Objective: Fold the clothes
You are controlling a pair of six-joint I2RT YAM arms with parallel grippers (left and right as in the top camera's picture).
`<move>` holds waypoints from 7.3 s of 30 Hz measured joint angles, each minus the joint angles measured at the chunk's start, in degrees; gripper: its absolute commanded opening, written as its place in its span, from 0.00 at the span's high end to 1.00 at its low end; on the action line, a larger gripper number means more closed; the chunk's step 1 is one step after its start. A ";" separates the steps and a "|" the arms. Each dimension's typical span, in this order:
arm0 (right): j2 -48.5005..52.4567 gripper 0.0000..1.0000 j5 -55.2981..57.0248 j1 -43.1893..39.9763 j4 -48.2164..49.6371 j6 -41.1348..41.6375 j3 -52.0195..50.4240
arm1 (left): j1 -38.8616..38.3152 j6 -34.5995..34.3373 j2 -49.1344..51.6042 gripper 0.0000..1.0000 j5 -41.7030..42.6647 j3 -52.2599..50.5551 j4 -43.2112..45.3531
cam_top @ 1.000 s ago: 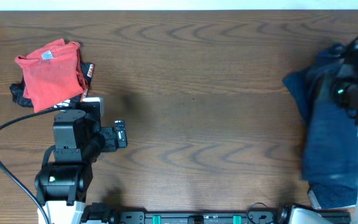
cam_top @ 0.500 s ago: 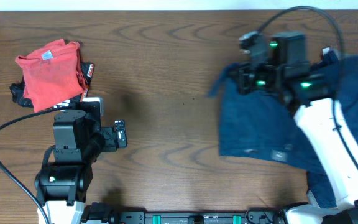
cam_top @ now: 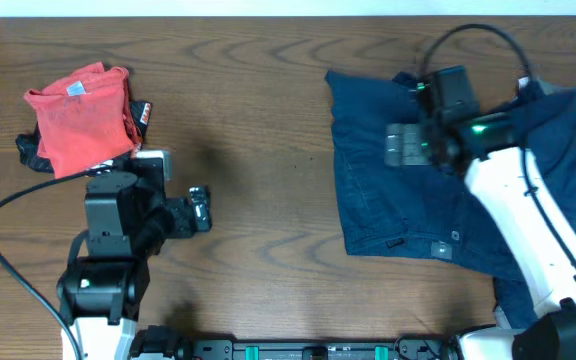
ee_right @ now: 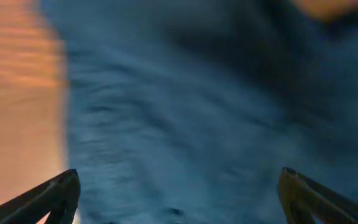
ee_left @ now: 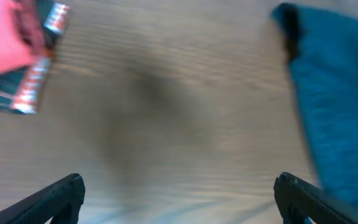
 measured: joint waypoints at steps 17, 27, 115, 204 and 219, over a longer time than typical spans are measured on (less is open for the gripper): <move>-0.02 0.01 3.78 -17.33 -10.25 2.36 0.00 | -18.62 -24.61 32.37 0.02 12.63 -0.22 16.85; -0.02 0.01 3.67 -18.18 -11.30 2.45 0.02 | -35.47 -41.33 49.20 0.02 13.40 -0.46 38.84; -0.02 0.01 -20.81 -16.92 -17.53 -3.45 -3.43 | 4.92 -36.98 28.89 0.03 17.20 -11.98 -7.54; 12.44 0.43 -21.46 -3.17 1.77 4.52 6.40 | -13.86 -41.88 15.32 0.94 -13.44 0.63 -7.06; 26.58 0.26 -22.67 -0.07 13.44 16.94 6.36 | -13.86 -41.88 14.64 0.94 -13.22 0.63 -14.53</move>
